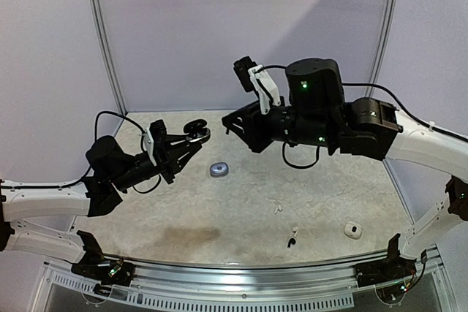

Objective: Insert the wireless bluetooth earbuds into the charging case

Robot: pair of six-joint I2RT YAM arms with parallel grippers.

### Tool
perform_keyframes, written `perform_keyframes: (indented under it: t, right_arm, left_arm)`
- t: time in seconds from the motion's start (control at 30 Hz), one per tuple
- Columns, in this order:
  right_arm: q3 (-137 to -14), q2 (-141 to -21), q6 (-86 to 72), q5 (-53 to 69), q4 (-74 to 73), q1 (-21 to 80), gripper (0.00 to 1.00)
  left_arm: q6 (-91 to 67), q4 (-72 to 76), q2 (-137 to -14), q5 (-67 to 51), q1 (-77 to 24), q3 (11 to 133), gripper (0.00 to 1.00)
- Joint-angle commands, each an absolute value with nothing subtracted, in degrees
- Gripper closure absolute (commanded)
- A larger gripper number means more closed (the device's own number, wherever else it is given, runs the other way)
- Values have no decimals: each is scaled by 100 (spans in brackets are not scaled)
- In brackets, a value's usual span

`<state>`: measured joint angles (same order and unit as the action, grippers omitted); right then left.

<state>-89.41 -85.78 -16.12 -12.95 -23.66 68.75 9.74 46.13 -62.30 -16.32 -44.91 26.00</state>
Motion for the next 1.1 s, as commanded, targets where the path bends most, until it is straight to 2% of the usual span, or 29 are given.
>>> perform_keyframes:
  t: [0.0,0.17,0.4,1.07]
  right_arm:
    - [-8326,-8652,250,-479,288,6903,100]
    - [-8374,-8953,1132,-159,631,6898,100]
    - [-8135,-9053,1540,-239,828,6884,100]
    - [-7778,-9025,1626,-341,839,6666,100]
  left_arm:
    - [1132,4852,-6187,-1450,-4588,2546,100]
    - [1160,4895,-6154,-1503,-4573,2539,100]
    - [653,4917,-6113,-1660,-4557,2516,100]
    - [33,4960,-6172,-2094,-4535,2590,100]
